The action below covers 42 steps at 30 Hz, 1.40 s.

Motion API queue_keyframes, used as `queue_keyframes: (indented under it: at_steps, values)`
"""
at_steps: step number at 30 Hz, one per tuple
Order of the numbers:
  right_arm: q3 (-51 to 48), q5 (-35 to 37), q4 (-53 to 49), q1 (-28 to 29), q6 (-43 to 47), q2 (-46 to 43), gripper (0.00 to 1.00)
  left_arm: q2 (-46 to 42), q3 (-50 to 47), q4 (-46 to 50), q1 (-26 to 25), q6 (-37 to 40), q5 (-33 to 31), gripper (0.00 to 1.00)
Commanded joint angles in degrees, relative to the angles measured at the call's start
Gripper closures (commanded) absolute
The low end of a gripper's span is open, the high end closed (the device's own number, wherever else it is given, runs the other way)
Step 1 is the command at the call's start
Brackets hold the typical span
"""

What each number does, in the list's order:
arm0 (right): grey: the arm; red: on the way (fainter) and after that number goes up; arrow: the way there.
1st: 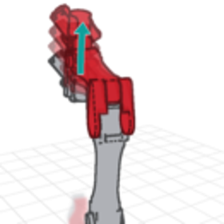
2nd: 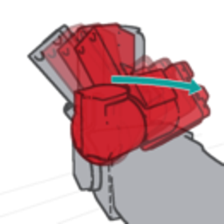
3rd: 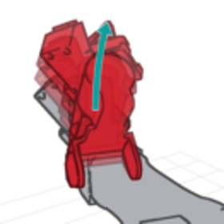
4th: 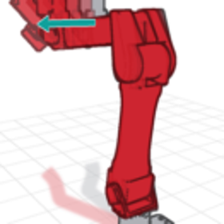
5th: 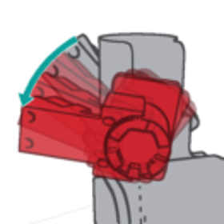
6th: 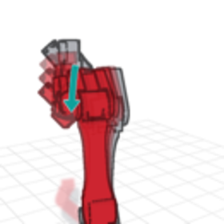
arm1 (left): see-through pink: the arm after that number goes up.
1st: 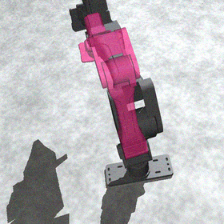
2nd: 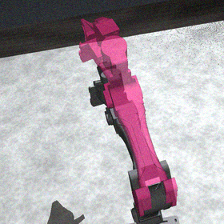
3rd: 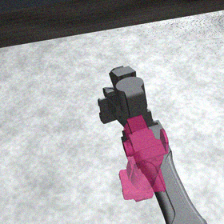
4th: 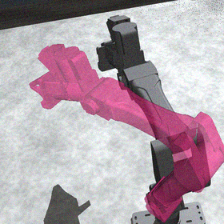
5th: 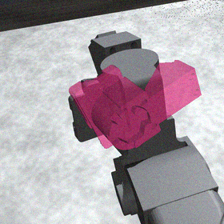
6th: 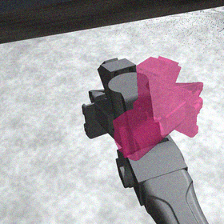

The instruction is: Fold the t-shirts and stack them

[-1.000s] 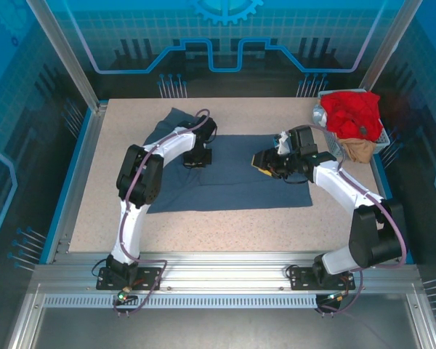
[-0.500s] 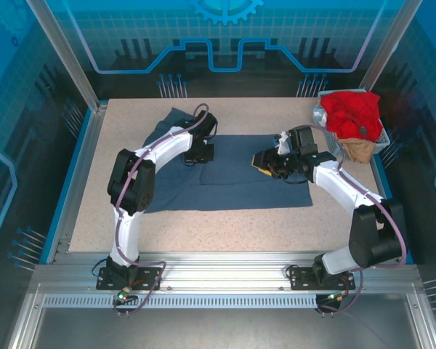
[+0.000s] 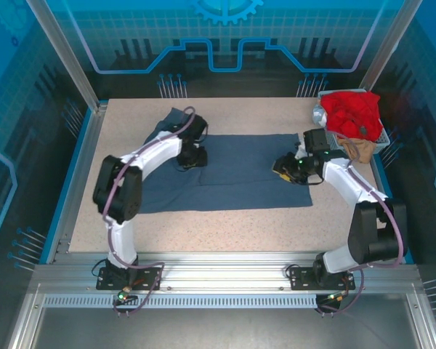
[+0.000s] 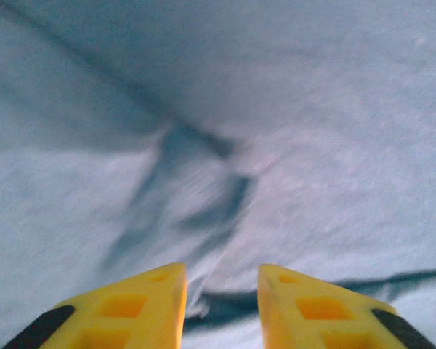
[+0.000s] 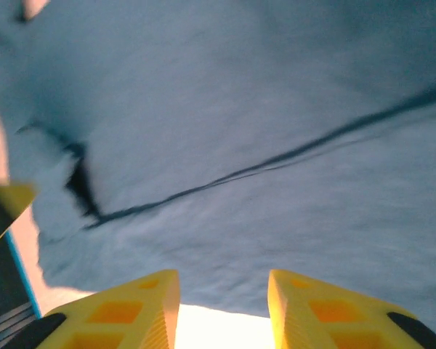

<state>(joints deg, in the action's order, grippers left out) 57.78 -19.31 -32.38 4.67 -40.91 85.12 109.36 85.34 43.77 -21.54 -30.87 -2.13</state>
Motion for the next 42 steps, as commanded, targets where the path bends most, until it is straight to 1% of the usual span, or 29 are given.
queue_keyframes:
  at_steps: [1,3,5,6,8,12,15,21,27,33,36,39,41,42]
  values:
    - [1.5,5.7,-7.8,-1.2,1.6,3.2,0.64,-5.6,-8.4,-1.0,6.5,-10.4,4.9,0.75]
    - [2.4,6.3,-8.3,-1.1,1.6,6.2,0.65,-6.1,-12.4,-2.4,10.0,-13.2,7.0,0.78]
    - [3.9,6.9,-9.5,-0.8,0.9,10.2,0.69,-5.2,-14.5,-3.2,12.9,-15.0,8.6,0.8]
    - [4.8,7.7,-10.6,-0.4,0.2,12.3,0.72,-4.4,-15.0,-3.3,13.8,-15.3,8.5,0.8]
    - [6.1,9.9,-12.4,0.7,-1.3,15.7,0.75,-2.7,-15.6,-3.7,14.6,-15.4,8.3,0.8]
    - [6.7,16.3,-18.0,3.3,-5.8,18.9,0.75,-1.2,-17.9,-3.7,14.6,-16.6,7.3,0.8]
    - [4.1,18.6,-19.7,4.7,-8.9,17.8,0.73,-3.1,-22.6,-5.1,14.5,-18.4,6.9,0.8]
    - [-2.6,19.4,-21.3,6.1,-12.2,13.3,0.71,-7.3,-29.5,-5.6,13.7,-18.6,7.0,0.8]
    - [-6.6,19.8,-22.3,6.1,-12.8,8.3,0.69,-12.2,-34.9,-4.6,10.9,-20.3,7.5,0.8]
    - [-6.9,19.1,-21.7,6.1,-11.9,8.4,0.68,-16.9,-40.0,-3.7,9.2,-24.0,6.4,0.8]
    - [-6.2,18.6,-22.0,6.3,-11.8,8.0,0.68,-18.1,-40.4,-3.2,9.2,-23.8,4.8,0.79]
    - [-4.3,19.4,-22.7,6.9,-10.9,6.4,0.66,-18.2,-38.0,-1.6,9.3,-23.0,3.9,0.78]
    - [-1.7,21.5,-24.1,7.7,-9.8,4.8,0.64,-19.5,-35.5,0.3,9.3,-23.1,2.0,0.76]
    - [-0.1,22.7,-24.5,8.1,-9.0,3.8,0.62,-20.2,-33.8,1.3,9.3,-22.9,0.7,0.73]
